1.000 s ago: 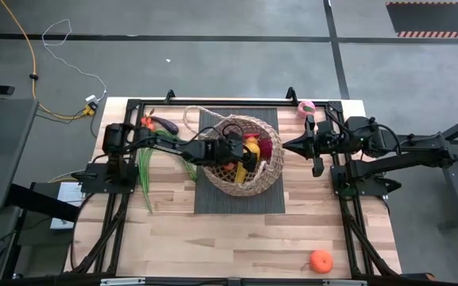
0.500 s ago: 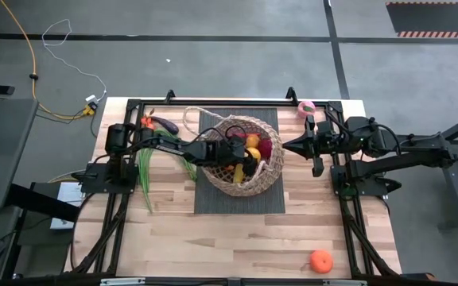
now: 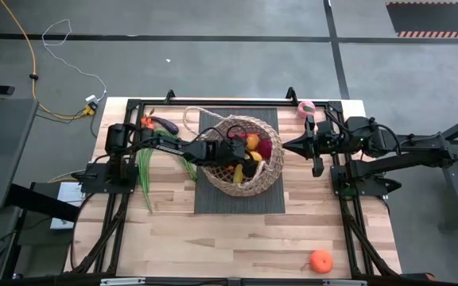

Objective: Build produce basket
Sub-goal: Put the pear into the woven basket, then put the peach into the woven basket

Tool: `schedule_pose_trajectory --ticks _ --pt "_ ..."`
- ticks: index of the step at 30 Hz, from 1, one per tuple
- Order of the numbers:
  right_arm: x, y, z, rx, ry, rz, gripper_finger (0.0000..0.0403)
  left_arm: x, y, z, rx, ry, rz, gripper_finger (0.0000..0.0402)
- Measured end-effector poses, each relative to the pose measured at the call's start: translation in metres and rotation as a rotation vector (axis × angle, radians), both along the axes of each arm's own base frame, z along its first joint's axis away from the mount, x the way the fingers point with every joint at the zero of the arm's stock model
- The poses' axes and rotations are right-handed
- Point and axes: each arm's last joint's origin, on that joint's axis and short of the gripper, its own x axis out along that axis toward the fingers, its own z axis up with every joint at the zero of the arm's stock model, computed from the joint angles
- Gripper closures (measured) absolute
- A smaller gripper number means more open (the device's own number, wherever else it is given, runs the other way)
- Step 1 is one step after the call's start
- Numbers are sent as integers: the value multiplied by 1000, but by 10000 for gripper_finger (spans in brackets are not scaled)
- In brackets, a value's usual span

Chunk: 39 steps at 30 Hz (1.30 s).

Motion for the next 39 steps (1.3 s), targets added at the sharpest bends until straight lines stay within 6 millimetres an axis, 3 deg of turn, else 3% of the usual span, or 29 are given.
schedule_pose_trajectory --ticks 11,16,25,29,34,39 --pt "0 0 0 0 0 0 403 -3 0 16 -5 -41 -31 9" --pt "0 0 0 0 0 0 403 -7 1 31 -34 -85 -68 9" --pt "0 0 0 0 0 0 403 -19 6 65 -113 -221 59 9" --pt "0 0 0 0 0 0 403 -25 4 83 -161 -286 46 9" --pt "0 0 0 -7 0 1 403 -42 -2 118 -77 -320 -70 9" --pt "0 0 0 -7 0 1 403 -76 -15 161 33 -335 -214 9"
